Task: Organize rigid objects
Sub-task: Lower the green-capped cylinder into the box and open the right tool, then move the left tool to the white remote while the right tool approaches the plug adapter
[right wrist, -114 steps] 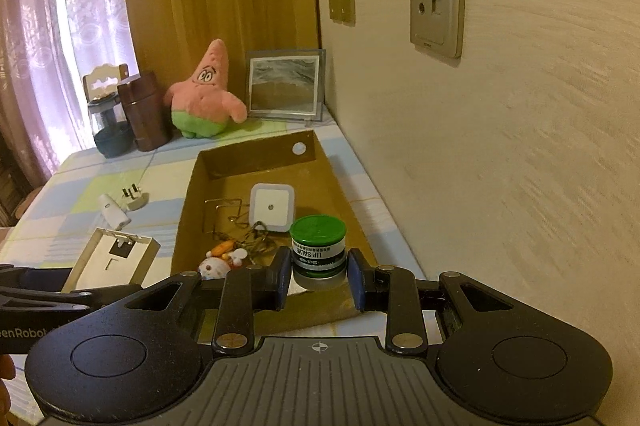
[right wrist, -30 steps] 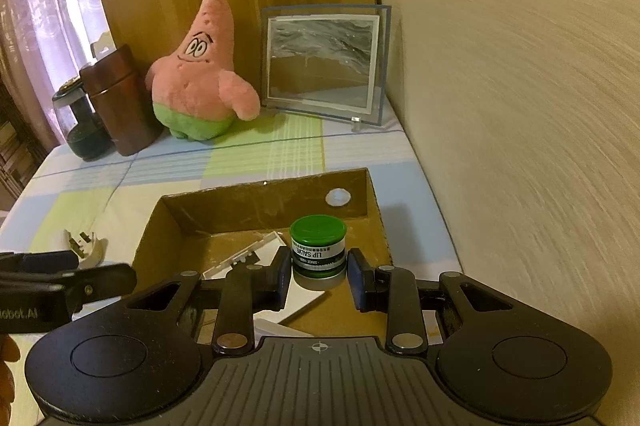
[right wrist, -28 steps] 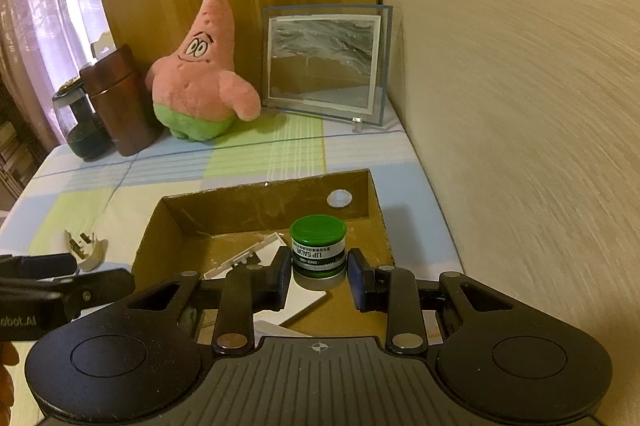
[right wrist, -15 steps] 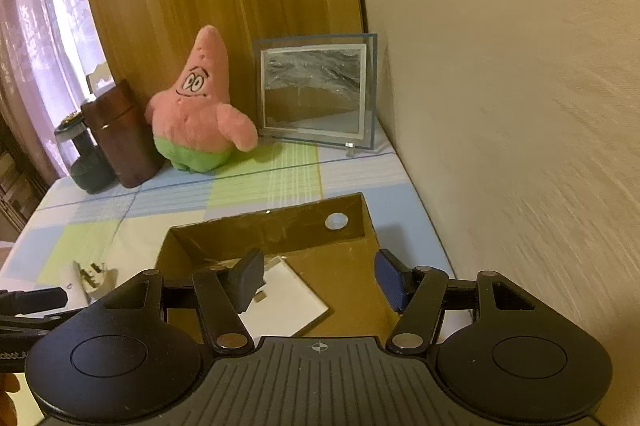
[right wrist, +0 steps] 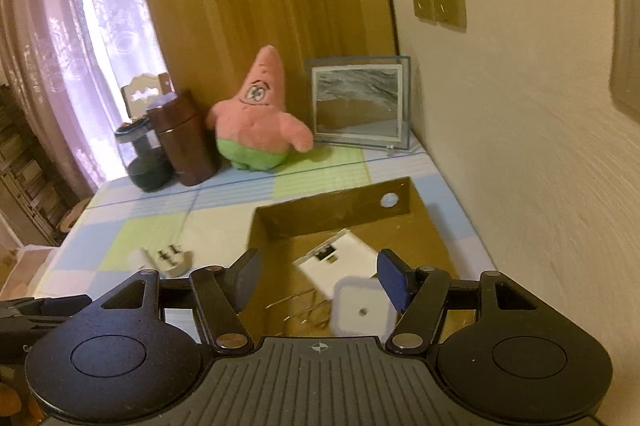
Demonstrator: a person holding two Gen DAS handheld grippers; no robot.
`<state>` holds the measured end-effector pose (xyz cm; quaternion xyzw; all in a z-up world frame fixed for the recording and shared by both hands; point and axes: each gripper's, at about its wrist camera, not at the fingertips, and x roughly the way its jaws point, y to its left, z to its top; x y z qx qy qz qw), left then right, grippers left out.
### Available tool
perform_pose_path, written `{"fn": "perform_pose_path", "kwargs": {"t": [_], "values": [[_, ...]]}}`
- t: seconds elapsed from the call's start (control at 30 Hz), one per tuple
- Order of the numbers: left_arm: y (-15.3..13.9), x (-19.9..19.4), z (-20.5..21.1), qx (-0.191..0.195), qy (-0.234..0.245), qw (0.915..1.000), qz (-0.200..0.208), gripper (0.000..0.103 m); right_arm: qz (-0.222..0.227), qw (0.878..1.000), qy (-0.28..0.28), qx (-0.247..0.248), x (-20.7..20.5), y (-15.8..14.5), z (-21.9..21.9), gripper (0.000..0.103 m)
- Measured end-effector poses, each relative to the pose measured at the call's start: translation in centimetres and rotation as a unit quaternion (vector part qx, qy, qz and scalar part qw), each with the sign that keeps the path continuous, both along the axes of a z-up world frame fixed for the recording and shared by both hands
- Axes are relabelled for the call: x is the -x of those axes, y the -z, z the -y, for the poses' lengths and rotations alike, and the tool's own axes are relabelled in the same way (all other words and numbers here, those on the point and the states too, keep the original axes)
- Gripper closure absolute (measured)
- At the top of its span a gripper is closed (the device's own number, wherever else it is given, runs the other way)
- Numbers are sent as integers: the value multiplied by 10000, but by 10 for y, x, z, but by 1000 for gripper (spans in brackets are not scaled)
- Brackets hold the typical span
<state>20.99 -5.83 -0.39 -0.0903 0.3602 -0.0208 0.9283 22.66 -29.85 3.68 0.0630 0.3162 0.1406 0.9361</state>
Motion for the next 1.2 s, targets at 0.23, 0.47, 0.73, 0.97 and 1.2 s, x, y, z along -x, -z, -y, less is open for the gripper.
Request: {"fn": "perform_pose_path", "kwargs": {"t": [0.23,0.47,0.73,0.97,1.2], "values": [[-6,45,-23,-90,-119,9999,-4,10,92,9997,-223,52,47,-8,-30,40],[-3,80,-44,-116,-209,9997,-39,10,-9,9994,-314,-111,75,-5,-49,38],[1,104,-74,-252,-347,9991,-48,10,-144,9985,-524,-102,92,8,-77,34],[6,109,-102,-410,-532,9977,-79,10,-166,9966,-809,40,93,21,-105,33],[13,99,-125,-458,-672,9966,-116,10,-94,9949,-997,145,82,29,-129,33]]}}
